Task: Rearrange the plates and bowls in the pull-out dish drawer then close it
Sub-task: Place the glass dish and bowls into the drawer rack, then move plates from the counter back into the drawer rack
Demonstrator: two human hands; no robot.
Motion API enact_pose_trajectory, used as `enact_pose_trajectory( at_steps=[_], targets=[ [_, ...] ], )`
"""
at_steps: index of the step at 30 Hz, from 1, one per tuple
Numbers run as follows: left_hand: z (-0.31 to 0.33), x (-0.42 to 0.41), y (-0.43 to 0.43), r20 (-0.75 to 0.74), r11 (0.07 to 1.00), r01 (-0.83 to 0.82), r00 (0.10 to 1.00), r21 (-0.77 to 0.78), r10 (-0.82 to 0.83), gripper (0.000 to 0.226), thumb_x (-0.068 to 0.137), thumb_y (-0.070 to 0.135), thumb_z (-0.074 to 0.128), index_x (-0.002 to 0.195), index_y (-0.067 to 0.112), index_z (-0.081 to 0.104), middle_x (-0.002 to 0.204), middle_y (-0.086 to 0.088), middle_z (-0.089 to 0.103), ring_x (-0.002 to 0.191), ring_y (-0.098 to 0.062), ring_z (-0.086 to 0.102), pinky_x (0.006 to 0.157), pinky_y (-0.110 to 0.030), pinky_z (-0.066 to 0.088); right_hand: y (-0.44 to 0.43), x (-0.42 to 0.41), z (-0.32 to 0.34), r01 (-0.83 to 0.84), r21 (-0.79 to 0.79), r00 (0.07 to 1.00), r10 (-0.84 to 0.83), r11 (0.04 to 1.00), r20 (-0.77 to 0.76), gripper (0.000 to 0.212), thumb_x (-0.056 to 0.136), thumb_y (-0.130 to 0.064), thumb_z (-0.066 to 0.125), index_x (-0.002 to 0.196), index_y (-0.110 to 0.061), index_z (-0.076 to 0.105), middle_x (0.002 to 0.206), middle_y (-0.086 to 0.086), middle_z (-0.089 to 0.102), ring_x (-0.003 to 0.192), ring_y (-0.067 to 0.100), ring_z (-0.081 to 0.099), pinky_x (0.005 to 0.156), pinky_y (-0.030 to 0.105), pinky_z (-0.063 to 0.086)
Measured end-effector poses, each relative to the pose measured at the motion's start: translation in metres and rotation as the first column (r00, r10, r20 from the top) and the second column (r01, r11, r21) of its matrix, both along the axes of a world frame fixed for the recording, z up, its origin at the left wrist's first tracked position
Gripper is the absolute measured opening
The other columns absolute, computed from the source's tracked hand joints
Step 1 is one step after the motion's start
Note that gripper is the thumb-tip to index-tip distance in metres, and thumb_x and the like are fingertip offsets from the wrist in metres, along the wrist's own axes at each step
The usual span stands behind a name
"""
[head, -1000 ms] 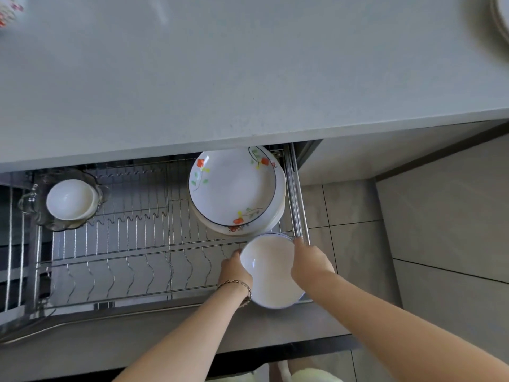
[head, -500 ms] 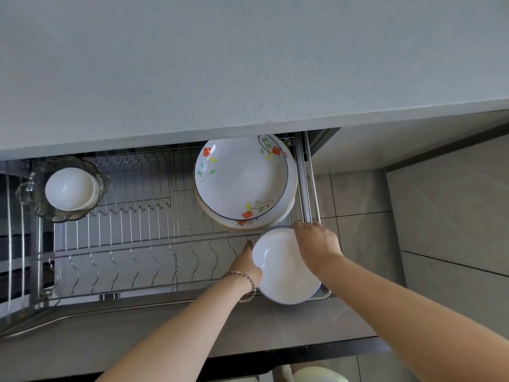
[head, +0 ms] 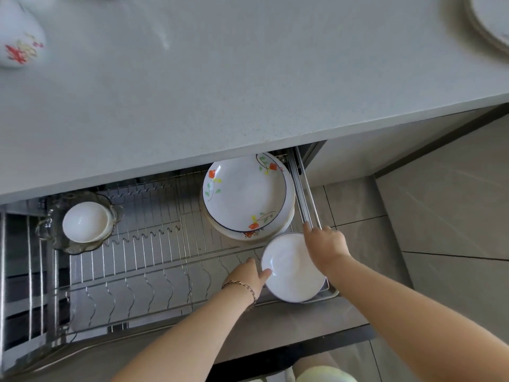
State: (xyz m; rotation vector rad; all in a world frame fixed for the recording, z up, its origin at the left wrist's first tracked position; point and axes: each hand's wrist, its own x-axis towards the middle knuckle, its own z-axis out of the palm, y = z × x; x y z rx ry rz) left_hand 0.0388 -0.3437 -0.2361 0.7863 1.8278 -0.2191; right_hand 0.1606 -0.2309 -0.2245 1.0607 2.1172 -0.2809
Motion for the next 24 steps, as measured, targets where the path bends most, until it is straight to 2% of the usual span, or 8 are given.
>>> enact_pose_trajectory(
  at_steps=[3, 5, 7, 11, 13, 17, 21, 24],
  targets=[
    [0.025, -0.012, -0.002, -0.034, 0.998, 0.016, 0.999, 0.053, -0.014, 0.045, 0.098, 0.038, 0.031, 0.129, 0.009, 0.047, 0.132, -0.009, 0.056, 0.112, -0.024, 0.056, 0.097, -0.033, 0.044, -0.002, 0.001, 0.019, 0.052, -0.033, 0.999, -0.052, 0.998, -0.008, 0.039, 0.091, -0.003, 0.043, 0.129, -0.011, 0.043, 0.125, 0.006, 0.059, 0.116, 0.026, 0.056, 0.087, 0.033, 0.047],
    [0.05, -0.016, 0.005, -0.053, 0.991, 0.039, 0.998, 0.125, -0.033, 0.031, 0.098, 0.027, 0.034, 0.115, 0.012, 0.056, 0.122, -0.007, 0.062, 0.097, -0.02, 0.056, 0.092, -0.031, 0.046, 0.0, 0.003, 0.04, 0.137, -0.084, 0.99, -0.14, 0.987, -0.031, 0.035, 0.094, -0.011, 0.041, 0.128, -0.014, 0.047, 0.126, 0.006, 0.059, 0.114, 0.026, 0.058, 0.086, 0.032, 0.048],
    [0.077, -0.015, 0.019, -0.054, 0.98, 0.051, 0.998, 0.19, -0.042, 0.023, 0.096, 0.019, 0.036, 0.101, 0.014, 0.057, 0.115, -0.008, 0.065, 0.09, -0.019, 0.055, 0.087, -0.031, 0.047, 0.01, 0.007, 0.063, 0.232, -0.159, 0.969, -0.242, 0.96, -0.046, 0.035, 0.095, -0.017, 0.04, 0.129, -0.015, 0.048, 0.126, 0.006, 0.058, 0.112, 0.026, 0.059, 0.085, 0.031, 0.048],
    [0.126, 0.001, 0.067, -0.028, 0.948, -0.036, 0.998, 0.316, 0.047, 0.025, 0.092, 0.016, 0.038, 0.093, 0.008, 0.062, 0.105, -0.015, 0.069, 0.093, -0.026, 0.064, 0.09, -0.036, 0.053, 0.047, 0.024, 0.118, 0.285, -0.274, 0.938, -0.326, 0.919, -0.12, 0.036, 0.092, -0.019, 0.042, 0.125, -0.01, 0.056, 0.129, 0.009, 0.058, 0.118, 0.027, 0.056, 0.096, 0.034, 0.046],
    [0.149, 0.018, 0.1, -0.03, 0.926, -0.05, 0.997, 0.375, 0.066, 0.024, 0.091, 0.017, 0.038, 0.081, 0.012, 0.059, 0.1, -0.017, 0.071, 0.088, -0.027, 0.064, 0.086, -0.034, 0.051, 0.072, 0.04, 0.15, 0.299, -0.266, 0.919, -0.351, 0.916, -0.177, 0.037, 0.093, -0.02, 0.042, 0.124, -0.008, 0.057, 0.131, 0.01, 0.058, 0.121, 0.028, 0.054, 0.1, 0.034, 0.045],
    [0.182, 0.065, 0.178, 0.015, 0.887, -0.1, 0.994, 0.451, 0.105, 0.025, 0.09, 0.015, 0.04, 0.072, 0.016, 0.057, 0.098, -0.019, 0.073, 0.094, -0.031, 0.069, 0.086, -0.035, 0.053, 0.136, 0.089, 0.203, 0.303, -0.214, 0.895, -0.354, 0.929, -0.271, 0.037, 0.094, -0.021, 0.042, 0.126, -0.01, 0.057, 0.135, 0.009, 0.055, 0.126, 0.026, 0.049, 0.106, 0.034, 0.041],
    [0.211, 0.117, 0.261, 0.015, 0.82, -0.158, 0.984, 0.55, 0.179, 0.023, 0.089, 0.016, 0.042, 0.091, 0.009, 0.064, 0.102, -0.015, 0.072, 0.096, -0.029, 0.069, 0.085, -0.033, 0.052, 0.214, 0.151, 0.239, 0.324, -0.151, 0.876, -0.356, 0.934, -0.325, 0.037, 0.095, -0.015, 0.038, 0.126, -0.007, 0.055, 0.133, 0.01, 0.055, 0.122, 0.027, 0.052, 0.103, 0.034, 0.044],
    [0.227, 0.15, 0.31, 0.09, 0.773, -0.262, 0.962, 0.578, 0.259, 0.021, 0.089, 0.014, 0.041, 0.075, 0.019, 0.056, 0.094, -0.011, 0.07, 0.094, -0.029, 0.07, 0.081, -0.034, 0.053, 0.266, 0.192, 0.258, 0.371, -0.126, 0.846, -0.39, 0.92, -0.364, 0.04, 0.096, -0.018, 0.037, 0.135, -0.015, 0.047, 0.141, 0.006, 0.045, 0.128, 0.025, 0.047, 0.104, 0.032, 0.04]
  ],
)
